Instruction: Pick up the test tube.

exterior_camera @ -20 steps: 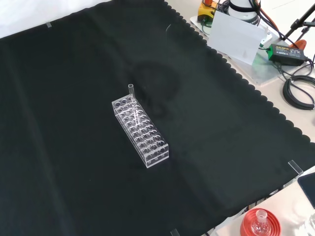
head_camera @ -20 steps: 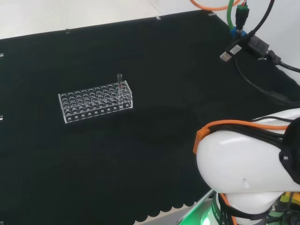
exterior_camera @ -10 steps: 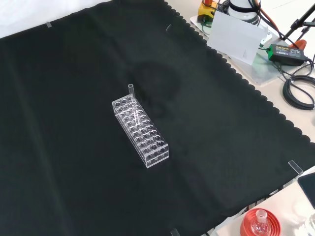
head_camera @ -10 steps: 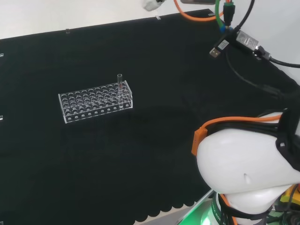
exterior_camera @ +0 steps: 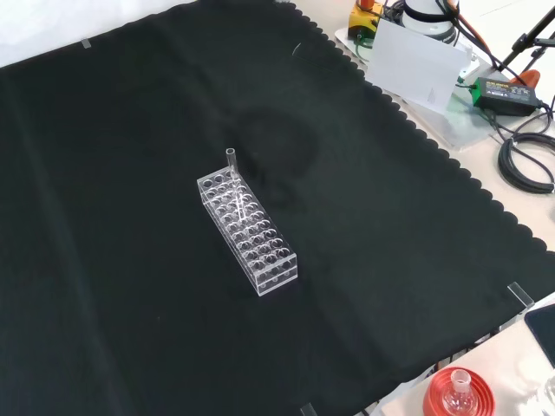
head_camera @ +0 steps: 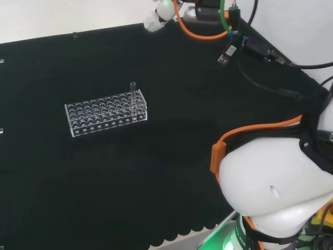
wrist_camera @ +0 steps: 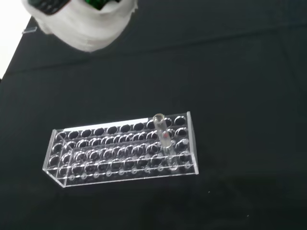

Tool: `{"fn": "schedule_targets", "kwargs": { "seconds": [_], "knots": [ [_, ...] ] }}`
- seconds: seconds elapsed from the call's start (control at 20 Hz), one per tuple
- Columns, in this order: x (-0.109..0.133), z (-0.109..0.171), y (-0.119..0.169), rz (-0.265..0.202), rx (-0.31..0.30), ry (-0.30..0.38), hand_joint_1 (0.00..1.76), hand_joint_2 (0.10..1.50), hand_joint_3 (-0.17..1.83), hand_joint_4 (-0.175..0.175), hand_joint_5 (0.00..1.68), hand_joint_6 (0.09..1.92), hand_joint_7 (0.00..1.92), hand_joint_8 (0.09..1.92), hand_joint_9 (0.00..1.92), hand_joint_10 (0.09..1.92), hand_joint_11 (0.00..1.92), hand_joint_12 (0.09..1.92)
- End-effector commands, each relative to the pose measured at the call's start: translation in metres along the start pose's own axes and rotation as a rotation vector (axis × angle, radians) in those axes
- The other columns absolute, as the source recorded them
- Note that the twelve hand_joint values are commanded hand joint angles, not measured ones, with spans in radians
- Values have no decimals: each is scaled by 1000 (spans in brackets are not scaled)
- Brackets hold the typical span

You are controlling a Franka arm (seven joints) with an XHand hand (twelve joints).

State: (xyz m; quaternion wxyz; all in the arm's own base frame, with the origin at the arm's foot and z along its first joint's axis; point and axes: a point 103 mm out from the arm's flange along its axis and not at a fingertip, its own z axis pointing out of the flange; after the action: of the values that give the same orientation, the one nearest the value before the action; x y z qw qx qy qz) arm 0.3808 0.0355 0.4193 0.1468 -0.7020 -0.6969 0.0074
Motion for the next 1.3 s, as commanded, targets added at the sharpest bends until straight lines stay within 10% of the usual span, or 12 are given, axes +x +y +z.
{"fn": "schedule_targets", "kwargs": {
  "seconds": [0.05, 1.3],
  "knots": [
    [16, 41, 36, -27, 66, 35, 843, 745, 489, 3, 437, 729, 377, 785, 262, 914, 0, 1433],
    [37, 156, 116, -79, 224, 57, 997, 650, 598, -8, 371, 814, 441, 813, 334, 911, 0, 1455]
  ]
}}
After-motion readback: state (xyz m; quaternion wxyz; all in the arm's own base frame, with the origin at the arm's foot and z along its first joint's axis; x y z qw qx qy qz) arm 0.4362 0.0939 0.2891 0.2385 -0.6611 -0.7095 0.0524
